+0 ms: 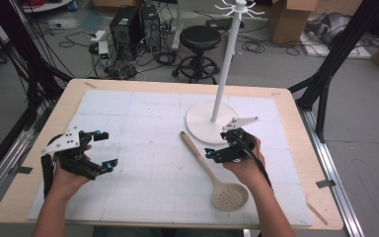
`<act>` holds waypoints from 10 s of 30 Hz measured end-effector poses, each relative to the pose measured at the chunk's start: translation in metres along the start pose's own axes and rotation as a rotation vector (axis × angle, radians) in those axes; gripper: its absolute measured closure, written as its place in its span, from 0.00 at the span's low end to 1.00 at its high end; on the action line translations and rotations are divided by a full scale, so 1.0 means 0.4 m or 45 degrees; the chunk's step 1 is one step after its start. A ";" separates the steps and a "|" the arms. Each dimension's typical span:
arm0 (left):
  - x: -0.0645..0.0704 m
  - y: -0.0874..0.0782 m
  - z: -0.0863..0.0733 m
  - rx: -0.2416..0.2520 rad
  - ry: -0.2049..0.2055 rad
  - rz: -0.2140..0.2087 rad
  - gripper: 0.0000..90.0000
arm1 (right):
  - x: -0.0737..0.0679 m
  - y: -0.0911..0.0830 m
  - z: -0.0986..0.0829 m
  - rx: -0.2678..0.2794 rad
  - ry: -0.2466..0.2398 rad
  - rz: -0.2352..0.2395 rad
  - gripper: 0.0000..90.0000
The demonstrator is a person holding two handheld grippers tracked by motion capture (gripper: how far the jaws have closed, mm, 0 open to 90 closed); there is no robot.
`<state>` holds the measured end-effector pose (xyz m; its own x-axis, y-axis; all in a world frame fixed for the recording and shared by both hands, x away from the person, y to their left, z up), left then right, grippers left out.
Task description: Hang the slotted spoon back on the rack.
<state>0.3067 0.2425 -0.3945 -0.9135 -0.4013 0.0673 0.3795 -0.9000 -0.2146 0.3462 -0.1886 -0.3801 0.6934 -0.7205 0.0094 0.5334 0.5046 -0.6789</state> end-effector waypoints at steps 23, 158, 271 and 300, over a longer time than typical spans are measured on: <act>-0.001 0.003 0.002 0.003 -0.003 -0.004 0.02 | -0.020 0.076 0.010 -0.237 -0.023 0.039 0.30; 0.004 -0.002 0.015 0.024 0.010 -0.007 0.02 | 0.109 -0.233 0.186 0.275 -0.038 0.114 0.84; 0.001 -0.009 0.017 0.035 0.008 -0.006 0.02 | 0.302 -0.280 0.379 0.221 0.043 -0.015 0.83; 0.003 -0.008 0.018 0.032 0.011 -0.012 0.02 | 0.284 -0.289 0.342 0.303 0.048 -0.042 0.55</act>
<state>0.3055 0.2435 -0.3866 -0.9181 -0.3917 0.0611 0.3746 -0.9076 -0.1895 0.4294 -0.2636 -0.2000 0.6577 -0.7533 -0.0020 0.6574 0.5752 -0.4868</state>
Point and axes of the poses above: each handheld gripper's, and its own axes: y roughly forward along the jaws, z roughly out of its top, x roughly to its right, the point moved 2 cm from there along y, roughly forward along the jaws, and after that the axes turned 5 degrees about -z, right-handed, at the moved point
